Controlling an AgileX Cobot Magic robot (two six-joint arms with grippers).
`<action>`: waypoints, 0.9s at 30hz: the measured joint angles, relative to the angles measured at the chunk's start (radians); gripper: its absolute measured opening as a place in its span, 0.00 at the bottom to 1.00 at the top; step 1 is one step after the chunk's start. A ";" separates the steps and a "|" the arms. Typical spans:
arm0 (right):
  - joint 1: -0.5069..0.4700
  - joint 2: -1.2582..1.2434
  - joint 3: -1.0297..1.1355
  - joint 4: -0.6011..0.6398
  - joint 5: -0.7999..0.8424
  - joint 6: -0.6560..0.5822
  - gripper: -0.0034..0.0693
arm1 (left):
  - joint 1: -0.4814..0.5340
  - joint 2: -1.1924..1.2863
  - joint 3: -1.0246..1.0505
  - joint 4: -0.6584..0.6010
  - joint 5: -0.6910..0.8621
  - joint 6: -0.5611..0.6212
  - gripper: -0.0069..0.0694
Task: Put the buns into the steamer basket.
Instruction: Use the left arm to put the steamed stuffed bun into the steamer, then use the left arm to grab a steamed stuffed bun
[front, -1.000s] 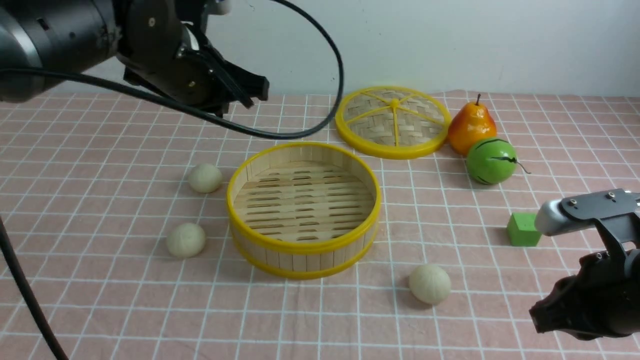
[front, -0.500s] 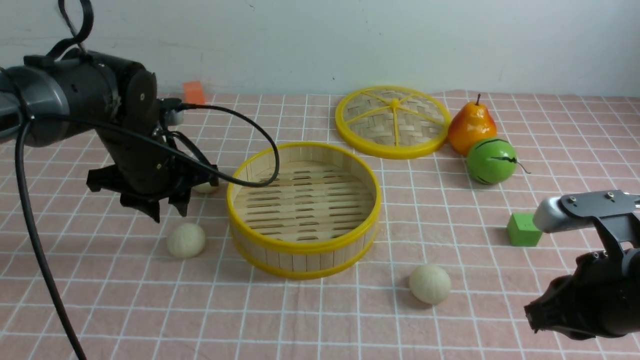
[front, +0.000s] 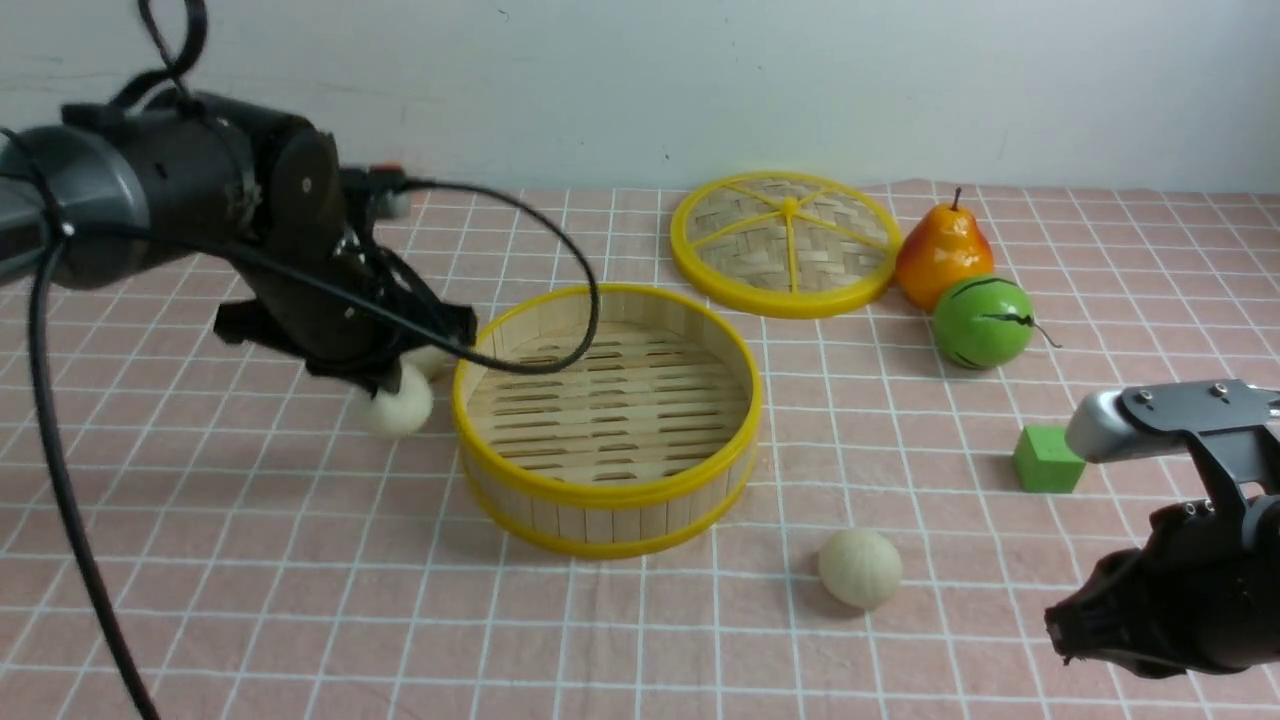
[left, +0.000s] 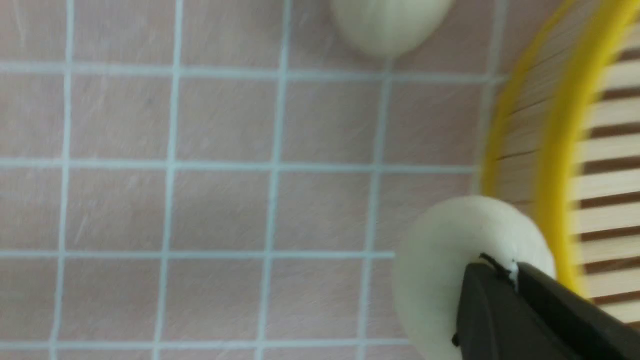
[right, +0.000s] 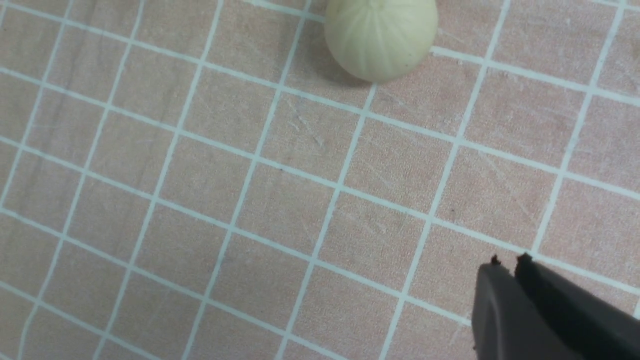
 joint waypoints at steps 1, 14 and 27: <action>0.000 0.000 0.000 0.000 -0.001 -0.001 0.11 | -0.018 -0.016 -0.001 -0.012 -0.020 0.005 0.07; 0.000 0.000 0.000 0.000 -0.007 -0.005 0.13 | -0.132 0.198 0.000 -0.057 -0.168 -0.023 0.27; 0.000 0.022 0.000 0.006 -0.016 -0.026 0.13 | 0.001 0.082 -0.114 0.158 -0.178 -0.165 0.75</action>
